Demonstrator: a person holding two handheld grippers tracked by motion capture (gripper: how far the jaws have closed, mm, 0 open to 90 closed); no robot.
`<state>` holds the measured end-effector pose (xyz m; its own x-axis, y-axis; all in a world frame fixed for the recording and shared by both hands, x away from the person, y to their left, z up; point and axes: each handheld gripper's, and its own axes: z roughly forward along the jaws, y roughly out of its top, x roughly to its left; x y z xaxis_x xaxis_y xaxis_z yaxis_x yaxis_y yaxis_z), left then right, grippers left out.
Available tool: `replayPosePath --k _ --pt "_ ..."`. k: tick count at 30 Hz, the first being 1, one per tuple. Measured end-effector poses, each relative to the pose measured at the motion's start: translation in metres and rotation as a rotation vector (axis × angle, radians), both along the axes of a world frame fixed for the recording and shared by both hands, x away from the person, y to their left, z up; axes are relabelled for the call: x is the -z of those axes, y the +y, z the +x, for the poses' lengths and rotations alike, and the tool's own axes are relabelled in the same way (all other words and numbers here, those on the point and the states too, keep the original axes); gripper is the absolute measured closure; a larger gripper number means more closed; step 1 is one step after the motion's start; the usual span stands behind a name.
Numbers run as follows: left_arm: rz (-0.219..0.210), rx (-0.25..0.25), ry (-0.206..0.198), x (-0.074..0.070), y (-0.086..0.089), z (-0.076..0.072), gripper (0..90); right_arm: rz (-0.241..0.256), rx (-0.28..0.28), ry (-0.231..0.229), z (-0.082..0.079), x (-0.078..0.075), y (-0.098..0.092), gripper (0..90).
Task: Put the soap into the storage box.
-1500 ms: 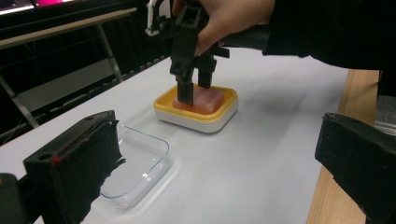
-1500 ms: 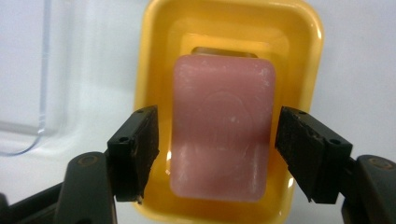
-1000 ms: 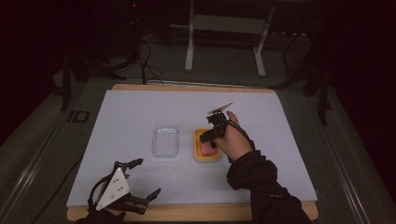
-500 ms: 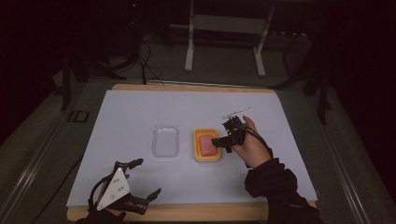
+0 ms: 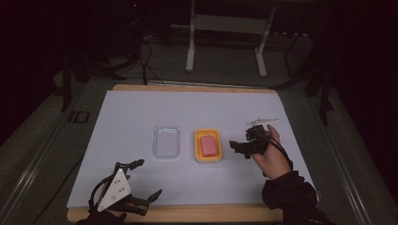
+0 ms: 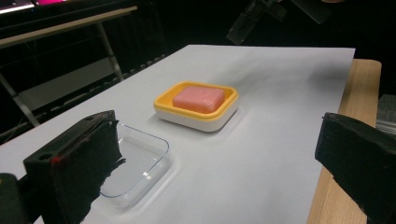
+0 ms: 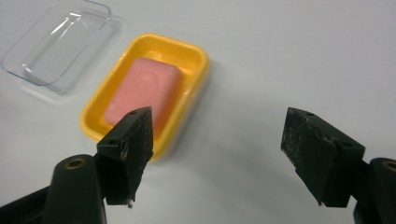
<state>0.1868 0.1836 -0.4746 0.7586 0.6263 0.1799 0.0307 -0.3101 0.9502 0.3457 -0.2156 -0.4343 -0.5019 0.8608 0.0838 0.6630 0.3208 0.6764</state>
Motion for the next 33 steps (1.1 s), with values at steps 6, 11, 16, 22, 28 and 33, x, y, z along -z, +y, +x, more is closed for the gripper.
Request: replayPosePath --k 6,11,16,22,28,33 --pt "0.000 -0.001 0.001 0.000 0.000 0.000 0.6 0.029 0.015 -0.057 -0.011 0.006 -0.018 25.9" --pt "0.001 0.000 0.002 0.000 0.000 0.000 0.6 0.026 0.007 -0.119 -0.021 0.010 -0.029 25.8" --pt "0.000 0.002 0.002 0.000 0.000 0.000 0.6 0.033 0.039 -0.077 -0.028 0.016 -0.039 25.8" --pt "0.004 0.002 0.003 0.000 0.000 0.000 0.6 0.025 0.080 -0.058 -0.034 0.024 -0.050 23.8" --pt "0.003 0.004 0.004 0.000 0.000 0.000 0.6 0.001 0.072 -0.076 -0.043 0.034 -0.058 20.0" --pt "0.001 0.005 0.004 0.000 0.000 0.000 0.6 -0.011 0.079 -0.076 -0.050 0.040 -0.066 19.6"
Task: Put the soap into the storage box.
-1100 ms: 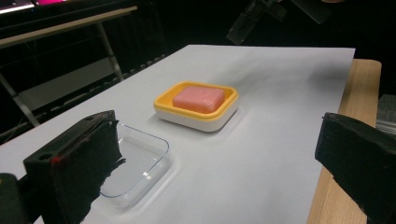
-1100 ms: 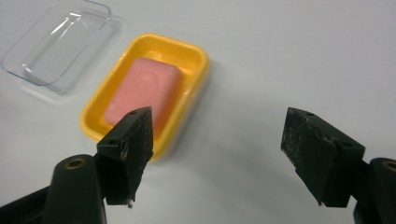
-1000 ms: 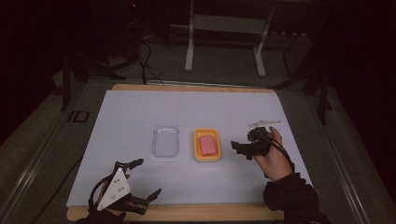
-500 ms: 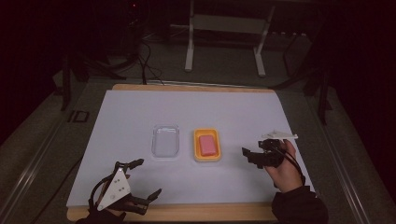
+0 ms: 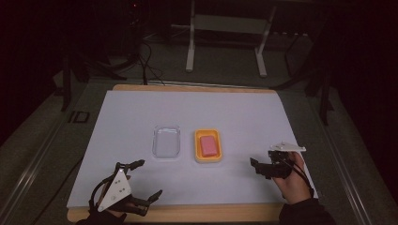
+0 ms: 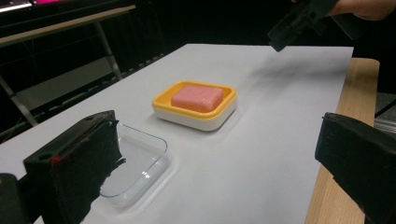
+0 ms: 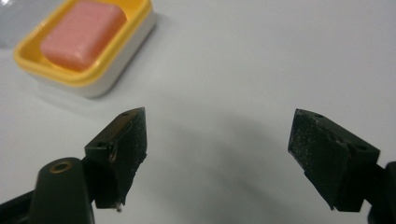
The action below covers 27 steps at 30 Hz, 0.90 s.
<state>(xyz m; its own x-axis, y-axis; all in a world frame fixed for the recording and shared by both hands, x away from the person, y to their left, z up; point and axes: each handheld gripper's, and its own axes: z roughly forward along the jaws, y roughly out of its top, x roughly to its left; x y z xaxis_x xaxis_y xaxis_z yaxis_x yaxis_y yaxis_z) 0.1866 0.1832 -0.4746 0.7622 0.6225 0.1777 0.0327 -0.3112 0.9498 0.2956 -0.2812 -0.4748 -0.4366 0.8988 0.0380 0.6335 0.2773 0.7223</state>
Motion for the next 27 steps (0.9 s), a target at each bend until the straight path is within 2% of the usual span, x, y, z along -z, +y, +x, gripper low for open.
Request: replayPosePath --k 11,16,27 --pt "0.001 0.000 -0.001 0.000 0.000 0.000 0.6 0.011 0.003 -0.007 -0.019 0.006 -0.013 19.5" --pt "0.005 0.000 0.003 0.000 0.000 0.001 0.6 0.034 -0.010 -0.015 -0.025 0.012 -0.019 19.5" --pt "0.010 0.009 0.009 0.001 -0.001 0.001 0.6 0.039 -0.009 0.000 -0.021 0.015 -0.021 19.5"
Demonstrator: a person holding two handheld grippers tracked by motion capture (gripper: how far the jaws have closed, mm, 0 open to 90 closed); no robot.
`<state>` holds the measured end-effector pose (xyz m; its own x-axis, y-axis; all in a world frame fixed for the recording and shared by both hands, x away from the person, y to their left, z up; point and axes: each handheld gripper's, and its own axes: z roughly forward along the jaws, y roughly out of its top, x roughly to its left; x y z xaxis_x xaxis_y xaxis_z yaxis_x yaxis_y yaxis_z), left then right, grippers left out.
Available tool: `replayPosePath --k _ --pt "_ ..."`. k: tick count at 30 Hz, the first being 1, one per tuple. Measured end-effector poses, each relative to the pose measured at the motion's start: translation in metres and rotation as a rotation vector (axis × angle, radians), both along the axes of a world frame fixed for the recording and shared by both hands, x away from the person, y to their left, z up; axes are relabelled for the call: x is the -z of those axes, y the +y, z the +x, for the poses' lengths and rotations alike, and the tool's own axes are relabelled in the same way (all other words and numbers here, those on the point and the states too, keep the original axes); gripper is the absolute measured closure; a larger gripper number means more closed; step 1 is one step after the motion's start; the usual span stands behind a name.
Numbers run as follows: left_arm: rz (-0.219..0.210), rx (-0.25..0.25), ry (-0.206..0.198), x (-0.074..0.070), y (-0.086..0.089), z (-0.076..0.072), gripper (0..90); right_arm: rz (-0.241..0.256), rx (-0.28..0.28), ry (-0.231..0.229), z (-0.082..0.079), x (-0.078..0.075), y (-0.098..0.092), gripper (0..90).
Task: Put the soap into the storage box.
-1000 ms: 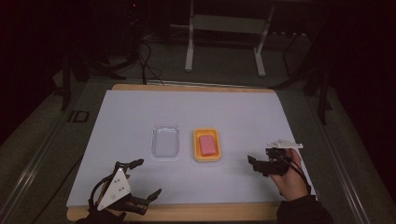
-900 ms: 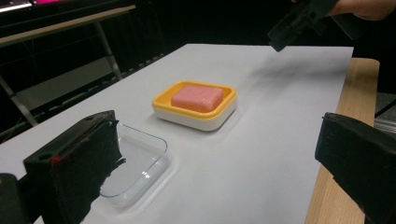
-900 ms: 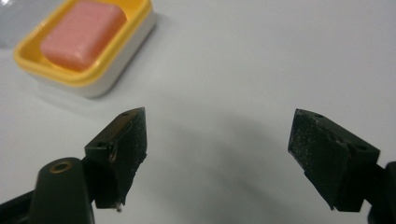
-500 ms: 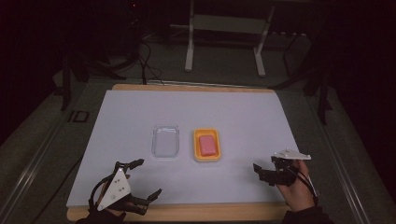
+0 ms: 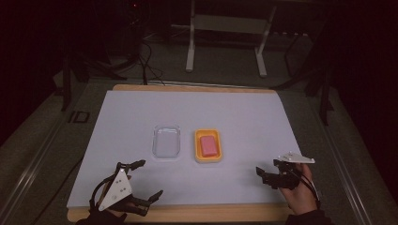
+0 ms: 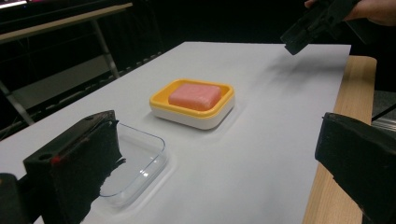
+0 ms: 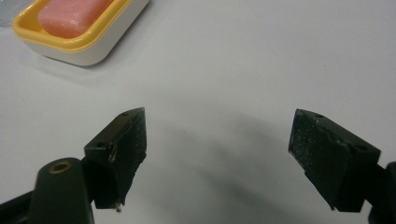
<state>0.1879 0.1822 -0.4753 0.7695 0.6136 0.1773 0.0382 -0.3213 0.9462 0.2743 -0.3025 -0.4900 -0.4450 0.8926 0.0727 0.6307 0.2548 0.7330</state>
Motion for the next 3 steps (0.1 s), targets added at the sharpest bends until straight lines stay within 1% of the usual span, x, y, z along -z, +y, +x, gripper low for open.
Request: replayPosePath --k 3 --pt "-0.002 0.001 -0.001 0.0001 -0.0003 -0.0001 0.6 -0.005 -0.003 0.001 0.0003 0.0004 0.0005 19.5"
